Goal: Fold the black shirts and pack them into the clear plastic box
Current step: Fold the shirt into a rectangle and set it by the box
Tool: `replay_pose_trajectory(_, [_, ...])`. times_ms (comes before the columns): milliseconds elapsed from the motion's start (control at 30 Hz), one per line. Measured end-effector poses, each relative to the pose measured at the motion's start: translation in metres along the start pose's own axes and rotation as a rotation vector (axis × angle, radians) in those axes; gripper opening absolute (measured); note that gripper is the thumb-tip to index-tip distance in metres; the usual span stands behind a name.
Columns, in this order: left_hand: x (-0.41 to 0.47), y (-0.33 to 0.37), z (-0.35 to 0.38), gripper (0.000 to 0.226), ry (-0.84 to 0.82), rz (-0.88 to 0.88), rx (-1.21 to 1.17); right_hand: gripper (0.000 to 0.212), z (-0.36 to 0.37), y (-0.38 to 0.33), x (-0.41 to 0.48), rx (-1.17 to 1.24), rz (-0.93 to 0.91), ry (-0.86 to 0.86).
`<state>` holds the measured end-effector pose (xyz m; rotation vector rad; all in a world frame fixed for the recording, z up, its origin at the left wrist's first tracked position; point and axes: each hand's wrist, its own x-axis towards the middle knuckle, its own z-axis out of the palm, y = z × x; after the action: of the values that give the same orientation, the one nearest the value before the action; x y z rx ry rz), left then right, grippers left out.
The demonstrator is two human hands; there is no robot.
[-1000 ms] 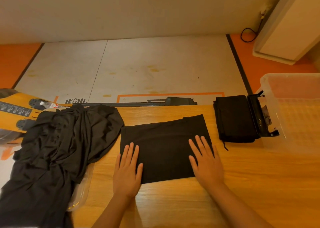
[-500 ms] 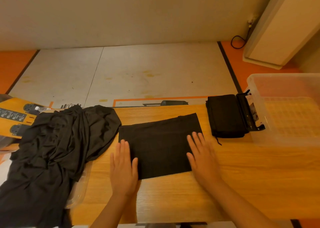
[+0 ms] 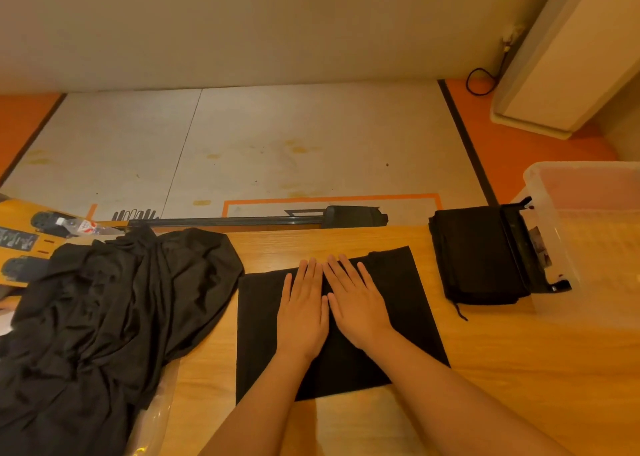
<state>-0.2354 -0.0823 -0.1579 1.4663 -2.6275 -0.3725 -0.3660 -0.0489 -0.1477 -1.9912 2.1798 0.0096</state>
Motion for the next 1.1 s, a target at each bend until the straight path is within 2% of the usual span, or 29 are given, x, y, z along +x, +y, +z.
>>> replay_pose_trajectory(233, [0.002, -0.011, 0.01, 0.061, 0.002, -0.058, 0.04, 0.054, 0.01, 0.008, 0.005, 0.015, 0.037, 0.005])
replay_pose_trajectory(367, [-0.003, -0.04, 0.002, 0.068, 0.002, -0.122, 0.089, 0.062, 0.003, 0.048, 0.0, -0.009, 0.145, 0.011])
replay_pose_trajectory(433, [-0.006, -0.057, -0.005, 0.069, 0.016, -0.181, 0.105, 0.066, -0.002, 0.076, -0.004, -0.007, 0.204, -0.021])
replay_pose_trajectory(533, [-0.006, -0.075, -0.011, 0.071, 0.02, -0.225, 0.112, 0.06, -0.01, 0.097, -0.006, -0.034, 0.259, -0.117])
replay_pose_trajectory(633, [-0.009, -0.071, -0.019, 0.072, 0.039, -0.216, 0.18, 0.064, -0.021, 0.09, -0.007, -0.08, 0.246, -0.137])
replay_pose_trajectory(767, [-0.031, -0.022, -0.025, 0.062, 0.119, -0.153, 0.128, 0.062, -0.029, 0.038, -0.024, -0.029, 0.143, 0.092])
replay_pose_trajectory(900, [-0.078, 0.024, 0.005, 0.055, 0.032, -0.053, 0.02, 0.056, 0.001, -0.012, -0.061, 0.036, -0.059, -0.002])
replay_pose_trajectory(1000, [-0.112, 0.003, 0.01, 0.061, -0.022, -0.021, 0.076, 0.054, 0.02, 0.007, -0.09, 0.002, -0.029, -0.015])
replay_pose_trajectory(1100, [-0.131, -0.032, 0.0, 0.058, -0.005, -0.081, 0.135, 0.054, 0.023, 0.037, -0.109, -0.01, 0.083, 0.028])
